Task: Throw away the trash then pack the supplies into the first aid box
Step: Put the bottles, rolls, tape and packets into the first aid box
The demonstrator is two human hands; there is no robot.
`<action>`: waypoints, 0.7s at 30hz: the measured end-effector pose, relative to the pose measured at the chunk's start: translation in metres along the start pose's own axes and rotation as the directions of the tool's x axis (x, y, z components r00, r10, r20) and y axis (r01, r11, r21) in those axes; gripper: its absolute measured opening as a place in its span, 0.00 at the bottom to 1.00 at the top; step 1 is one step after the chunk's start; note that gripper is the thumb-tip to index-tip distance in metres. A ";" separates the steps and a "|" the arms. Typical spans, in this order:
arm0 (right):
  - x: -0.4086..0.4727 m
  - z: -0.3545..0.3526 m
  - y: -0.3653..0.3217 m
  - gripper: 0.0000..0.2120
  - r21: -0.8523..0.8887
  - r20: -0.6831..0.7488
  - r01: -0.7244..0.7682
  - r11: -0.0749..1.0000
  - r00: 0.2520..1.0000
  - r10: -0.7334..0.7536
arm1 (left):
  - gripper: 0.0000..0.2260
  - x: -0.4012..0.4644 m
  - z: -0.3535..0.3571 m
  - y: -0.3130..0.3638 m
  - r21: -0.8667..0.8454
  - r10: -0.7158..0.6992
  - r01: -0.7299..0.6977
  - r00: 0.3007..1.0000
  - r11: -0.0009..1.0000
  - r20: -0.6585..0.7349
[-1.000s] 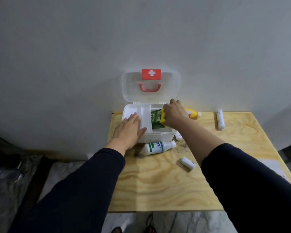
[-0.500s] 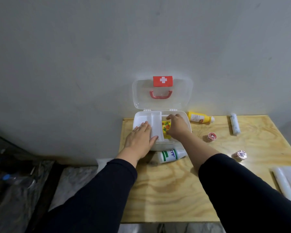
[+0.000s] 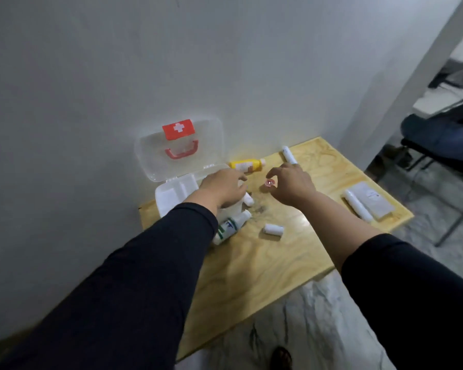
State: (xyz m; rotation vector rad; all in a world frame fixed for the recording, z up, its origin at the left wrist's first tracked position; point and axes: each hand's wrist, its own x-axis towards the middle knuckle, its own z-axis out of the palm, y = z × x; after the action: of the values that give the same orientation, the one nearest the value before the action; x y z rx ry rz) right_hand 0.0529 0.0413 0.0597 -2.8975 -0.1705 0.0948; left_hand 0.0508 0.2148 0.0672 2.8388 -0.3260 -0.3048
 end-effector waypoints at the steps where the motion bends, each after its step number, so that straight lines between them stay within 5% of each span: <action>1: -0.007 -0.002 0.015 0.16 -0.006 0.010 -0.047 0.999 0.999 0.047 | 0.17 0.006 0.003 0.013 -0.008 0.021 -0.021 1.000 1.000 0.017; 11: -0.040 -0.015 0.173 0.18 -0.032 0.053 -0.350 0.936 0.935 0.351 | 0.18 0.067 0.058 0.137 -0.058 0.201 -0.195 0.970 0.979 0.138; 21: -0.017 0.032 0.282 0.21 0.196 0.093 -0.440 0.876 0.898 0.431 | 0.18 0.134 0.112 0.189 -0.061 0.092 -0.083 0.979 0.995 0.182</action>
State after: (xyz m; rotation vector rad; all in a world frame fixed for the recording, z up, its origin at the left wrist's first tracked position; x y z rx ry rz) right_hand 0.0637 -0.2258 -0.0383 -2.6642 0.4642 0.2419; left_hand 0.1153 -0.0228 -0.0074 2.7396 -0.4715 -0.5512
